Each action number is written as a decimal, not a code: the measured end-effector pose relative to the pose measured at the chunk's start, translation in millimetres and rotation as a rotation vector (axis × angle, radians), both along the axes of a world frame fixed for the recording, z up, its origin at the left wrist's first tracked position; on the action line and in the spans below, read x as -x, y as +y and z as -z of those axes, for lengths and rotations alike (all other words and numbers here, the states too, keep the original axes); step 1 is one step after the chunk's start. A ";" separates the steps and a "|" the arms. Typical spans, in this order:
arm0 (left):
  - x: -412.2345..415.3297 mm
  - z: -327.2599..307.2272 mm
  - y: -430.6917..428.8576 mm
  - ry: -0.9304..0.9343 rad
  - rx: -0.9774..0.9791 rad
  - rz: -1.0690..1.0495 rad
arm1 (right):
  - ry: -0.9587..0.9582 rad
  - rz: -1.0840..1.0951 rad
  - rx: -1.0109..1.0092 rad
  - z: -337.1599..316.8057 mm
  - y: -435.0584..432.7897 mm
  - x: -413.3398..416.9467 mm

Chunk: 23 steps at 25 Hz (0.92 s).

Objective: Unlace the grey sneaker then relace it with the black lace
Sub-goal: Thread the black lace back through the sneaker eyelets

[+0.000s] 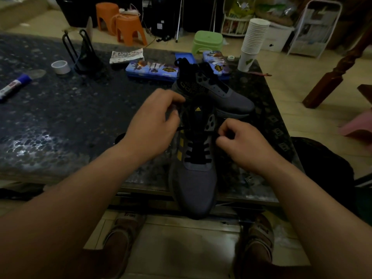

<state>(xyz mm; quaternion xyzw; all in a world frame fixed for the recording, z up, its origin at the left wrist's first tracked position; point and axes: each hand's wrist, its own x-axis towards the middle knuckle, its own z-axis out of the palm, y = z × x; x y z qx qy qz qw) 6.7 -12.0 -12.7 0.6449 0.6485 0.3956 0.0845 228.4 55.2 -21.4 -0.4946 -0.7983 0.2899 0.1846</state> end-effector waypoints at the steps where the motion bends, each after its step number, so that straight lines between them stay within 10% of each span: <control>1: -5.1 -4.5 1.6 -0.037 -0.033 0.017 | 0.099 0.029 0.053 -4.6 0.1 -1.1; 6: -32.3 -30.9 11.2 -0.237 0.167 0.283 | 0.782 0.019 0.420 -41.9 -1.4 -4.6; 16: -2.0 -51.9 12.8 -0.488 0.325 0.254 | 0.584 0.101 0.434 -44.8 22.7 -36.1; 23: -37.6 -45.4 10.1 -0.344 0.346 0.320 | 0.405 -0.145 0.245 -51.4 -4.0 4.7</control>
